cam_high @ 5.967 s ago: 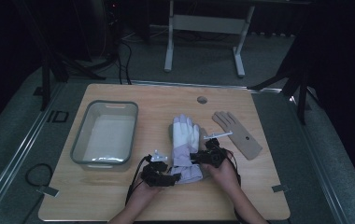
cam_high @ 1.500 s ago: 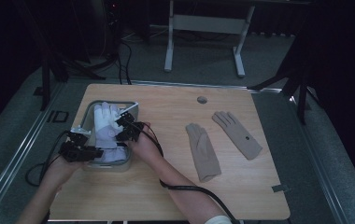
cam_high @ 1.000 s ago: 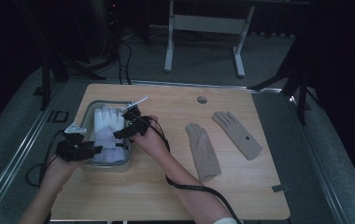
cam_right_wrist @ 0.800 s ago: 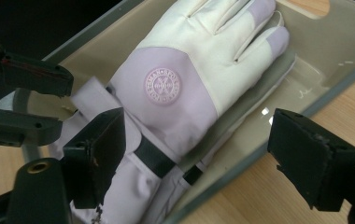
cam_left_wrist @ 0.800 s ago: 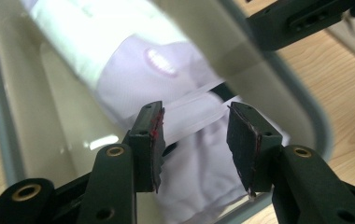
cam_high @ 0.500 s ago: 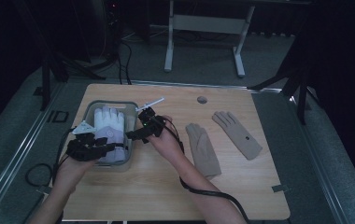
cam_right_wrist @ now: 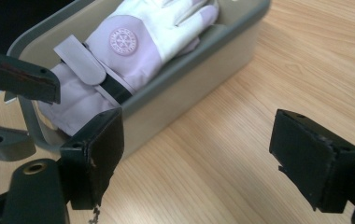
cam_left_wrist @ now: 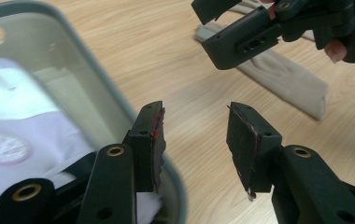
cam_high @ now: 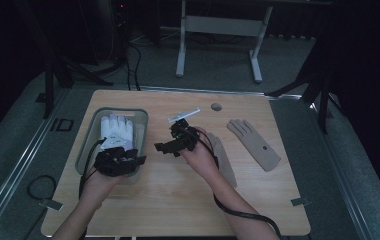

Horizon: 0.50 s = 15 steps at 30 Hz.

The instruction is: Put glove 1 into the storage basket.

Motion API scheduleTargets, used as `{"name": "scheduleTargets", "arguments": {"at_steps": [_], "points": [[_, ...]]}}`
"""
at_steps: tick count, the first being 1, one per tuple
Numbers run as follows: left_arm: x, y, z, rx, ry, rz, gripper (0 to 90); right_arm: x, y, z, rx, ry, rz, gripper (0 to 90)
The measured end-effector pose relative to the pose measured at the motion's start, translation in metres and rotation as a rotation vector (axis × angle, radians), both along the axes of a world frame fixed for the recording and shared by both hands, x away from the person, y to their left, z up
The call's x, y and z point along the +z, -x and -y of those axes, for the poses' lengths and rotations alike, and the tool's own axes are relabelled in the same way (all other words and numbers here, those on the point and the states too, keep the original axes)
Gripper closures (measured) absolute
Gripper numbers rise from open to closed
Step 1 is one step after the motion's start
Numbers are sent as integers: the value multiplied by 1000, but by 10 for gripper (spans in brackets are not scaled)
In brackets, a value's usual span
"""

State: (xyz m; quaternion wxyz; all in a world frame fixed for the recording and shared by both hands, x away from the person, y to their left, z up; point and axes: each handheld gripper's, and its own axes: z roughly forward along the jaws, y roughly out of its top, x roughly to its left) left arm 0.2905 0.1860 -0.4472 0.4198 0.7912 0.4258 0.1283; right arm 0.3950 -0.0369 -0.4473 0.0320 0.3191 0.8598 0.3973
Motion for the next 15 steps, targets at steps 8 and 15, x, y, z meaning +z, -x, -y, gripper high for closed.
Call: {"name": "scheduleTargets", "arguments": {"at_steps": [8,15], "points": [[-7,3,27,-70,18,17,533,-5,7,29,-20,-3,0,177],[-14,7,48,-121,23,35,371,-9,17,53,-18,-9,13,168]]}}
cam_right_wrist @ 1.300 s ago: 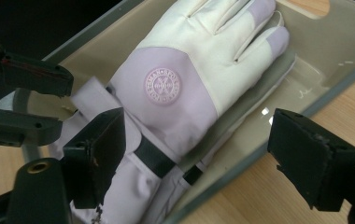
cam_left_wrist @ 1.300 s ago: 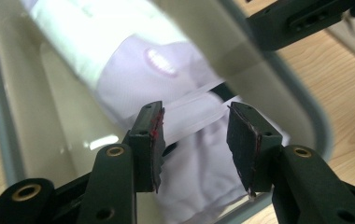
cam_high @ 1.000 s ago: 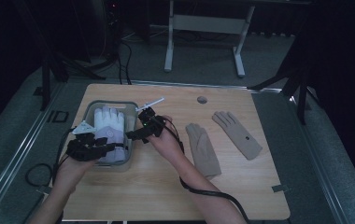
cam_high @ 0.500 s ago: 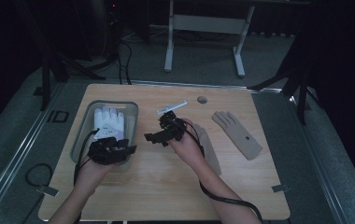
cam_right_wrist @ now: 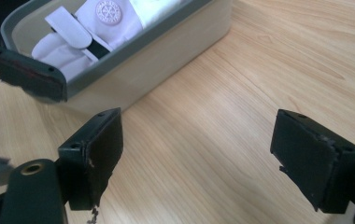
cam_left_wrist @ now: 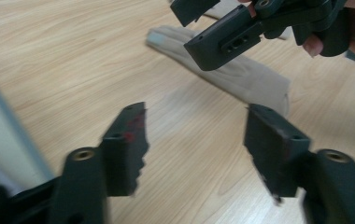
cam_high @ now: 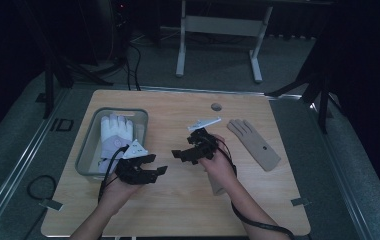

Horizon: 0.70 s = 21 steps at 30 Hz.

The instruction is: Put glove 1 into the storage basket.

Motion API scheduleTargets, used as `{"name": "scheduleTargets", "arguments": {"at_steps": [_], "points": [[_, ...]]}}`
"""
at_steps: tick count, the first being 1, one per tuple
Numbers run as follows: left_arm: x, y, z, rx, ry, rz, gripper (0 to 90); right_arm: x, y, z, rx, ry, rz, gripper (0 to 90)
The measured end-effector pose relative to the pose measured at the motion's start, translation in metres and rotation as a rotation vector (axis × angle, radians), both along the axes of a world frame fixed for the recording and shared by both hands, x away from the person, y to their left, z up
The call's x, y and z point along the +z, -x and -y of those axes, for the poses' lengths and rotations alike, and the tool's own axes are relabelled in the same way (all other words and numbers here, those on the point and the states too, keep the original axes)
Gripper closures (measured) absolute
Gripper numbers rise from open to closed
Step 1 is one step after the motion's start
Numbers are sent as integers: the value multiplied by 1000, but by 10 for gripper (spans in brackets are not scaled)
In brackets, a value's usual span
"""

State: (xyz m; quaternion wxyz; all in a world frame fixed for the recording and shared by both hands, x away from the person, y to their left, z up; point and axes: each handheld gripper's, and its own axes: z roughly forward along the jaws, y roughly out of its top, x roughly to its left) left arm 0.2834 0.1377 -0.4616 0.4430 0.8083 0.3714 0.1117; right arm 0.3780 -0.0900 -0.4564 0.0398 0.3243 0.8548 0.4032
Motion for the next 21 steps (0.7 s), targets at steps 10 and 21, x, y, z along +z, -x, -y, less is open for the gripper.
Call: {"name": "scheduleTargets", "arguments": {"at_steps": [10,21], "points": [[-14,3,19,-62,27,31,163,-8,8,34,-6,-19,31,140],[-39,11,29,-106,53,63,130,-29,11,78,-63,-13,52,140]]}}
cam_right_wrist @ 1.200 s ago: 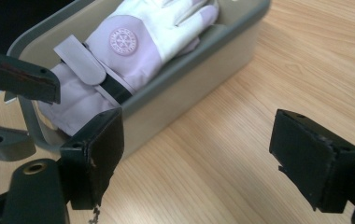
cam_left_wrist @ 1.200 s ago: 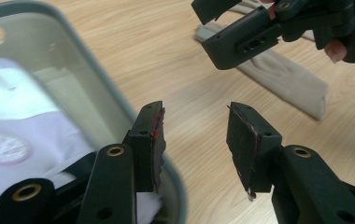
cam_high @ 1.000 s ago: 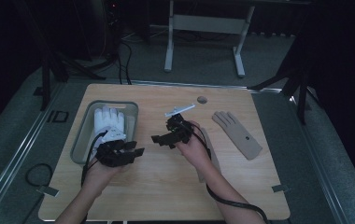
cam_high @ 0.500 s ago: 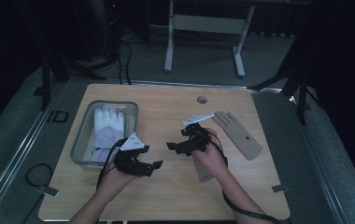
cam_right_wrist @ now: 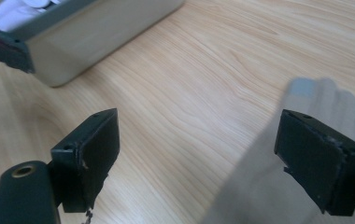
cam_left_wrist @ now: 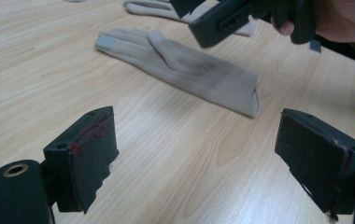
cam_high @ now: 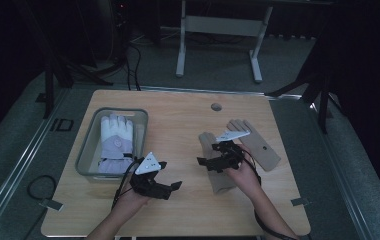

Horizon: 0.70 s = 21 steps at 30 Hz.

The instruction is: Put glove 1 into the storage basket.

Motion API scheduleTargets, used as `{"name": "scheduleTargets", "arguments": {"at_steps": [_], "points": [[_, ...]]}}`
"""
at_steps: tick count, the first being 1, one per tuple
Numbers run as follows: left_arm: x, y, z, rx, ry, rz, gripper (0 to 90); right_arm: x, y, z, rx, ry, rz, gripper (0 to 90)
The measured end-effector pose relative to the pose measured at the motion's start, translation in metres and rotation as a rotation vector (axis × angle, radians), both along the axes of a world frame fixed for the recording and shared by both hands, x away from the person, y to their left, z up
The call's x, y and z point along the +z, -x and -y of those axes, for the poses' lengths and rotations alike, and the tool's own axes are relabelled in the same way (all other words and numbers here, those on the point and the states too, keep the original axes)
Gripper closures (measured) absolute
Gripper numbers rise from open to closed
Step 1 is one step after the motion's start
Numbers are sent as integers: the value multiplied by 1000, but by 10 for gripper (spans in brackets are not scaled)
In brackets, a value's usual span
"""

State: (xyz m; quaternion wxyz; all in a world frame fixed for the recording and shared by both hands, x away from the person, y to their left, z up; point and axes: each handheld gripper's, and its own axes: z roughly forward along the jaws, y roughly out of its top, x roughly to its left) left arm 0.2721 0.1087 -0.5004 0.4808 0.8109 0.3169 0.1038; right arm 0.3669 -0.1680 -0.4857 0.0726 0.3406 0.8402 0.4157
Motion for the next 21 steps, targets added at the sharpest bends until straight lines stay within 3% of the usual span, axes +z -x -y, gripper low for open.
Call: {"name": "scheduleTargets", "arguments": {"at_steps": [5,9,13,18,21], "points": [[-12,4,3,-22,-9,24,130,-10,4,12,-23,11,28,111],[-27,9,5,-27,-11,76,131,-18,9,19,-8,27,32,106],[-32,12,3,-25,-16,104,132,-23,10,29,-30,35,62,230],[-38,13,2,-31,-12,92,132,-27,11,39,-30,18,80,385],[-41,14,2,-33,-12,85,131,-27,10,42,-23,30,88,395]]}}
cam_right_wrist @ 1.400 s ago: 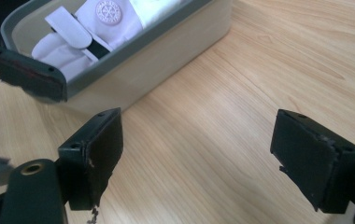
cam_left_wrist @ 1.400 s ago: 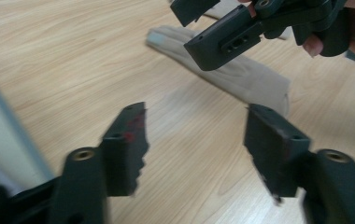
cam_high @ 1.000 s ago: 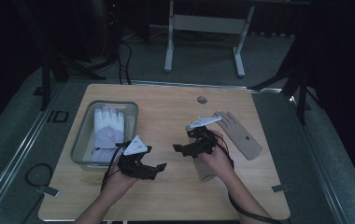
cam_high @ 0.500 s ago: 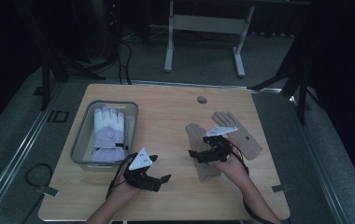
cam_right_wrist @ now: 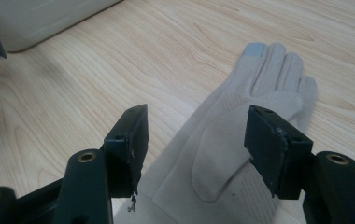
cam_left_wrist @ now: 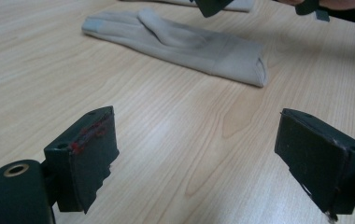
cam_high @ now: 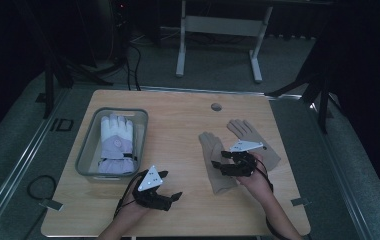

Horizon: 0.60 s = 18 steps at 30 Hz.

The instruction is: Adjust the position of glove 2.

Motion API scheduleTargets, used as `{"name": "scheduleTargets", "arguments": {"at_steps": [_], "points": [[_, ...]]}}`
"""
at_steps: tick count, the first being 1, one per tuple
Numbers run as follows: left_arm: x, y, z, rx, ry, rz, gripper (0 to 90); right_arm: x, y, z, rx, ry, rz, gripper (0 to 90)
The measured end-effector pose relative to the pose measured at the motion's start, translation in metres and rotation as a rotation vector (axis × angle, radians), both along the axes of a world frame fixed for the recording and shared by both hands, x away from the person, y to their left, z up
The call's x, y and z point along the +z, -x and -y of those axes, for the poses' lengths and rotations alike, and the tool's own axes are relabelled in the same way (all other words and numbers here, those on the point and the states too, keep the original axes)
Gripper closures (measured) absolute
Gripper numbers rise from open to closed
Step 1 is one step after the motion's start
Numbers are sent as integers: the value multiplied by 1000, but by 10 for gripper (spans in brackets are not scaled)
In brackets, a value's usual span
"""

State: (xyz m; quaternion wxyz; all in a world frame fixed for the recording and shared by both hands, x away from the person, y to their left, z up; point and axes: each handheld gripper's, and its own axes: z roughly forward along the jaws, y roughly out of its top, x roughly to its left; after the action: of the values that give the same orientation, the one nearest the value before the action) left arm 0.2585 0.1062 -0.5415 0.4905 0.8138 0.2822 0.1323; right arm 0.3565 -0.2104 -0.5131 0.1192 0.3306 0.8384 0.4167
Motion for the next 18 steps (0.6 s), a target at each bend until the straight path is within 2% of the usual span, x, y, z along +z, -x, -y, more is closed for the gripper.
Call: {"name": "scheduleTargets", "arguments": {"at_steps": [5,8,11,18], "points": [[0,1,-1,10,3,2,131,0,-5,5,9,10,27,384],[-1,0,-3,13,6,1,131,-1,-9,5,24,20,25,384],[-1,-1,-4,13,12,-2,131,-5,-16,4,37,51,24,384],[-3,-1,-5,6,7,-5,131,-20,-36,2,47,81,-18,411]]}}
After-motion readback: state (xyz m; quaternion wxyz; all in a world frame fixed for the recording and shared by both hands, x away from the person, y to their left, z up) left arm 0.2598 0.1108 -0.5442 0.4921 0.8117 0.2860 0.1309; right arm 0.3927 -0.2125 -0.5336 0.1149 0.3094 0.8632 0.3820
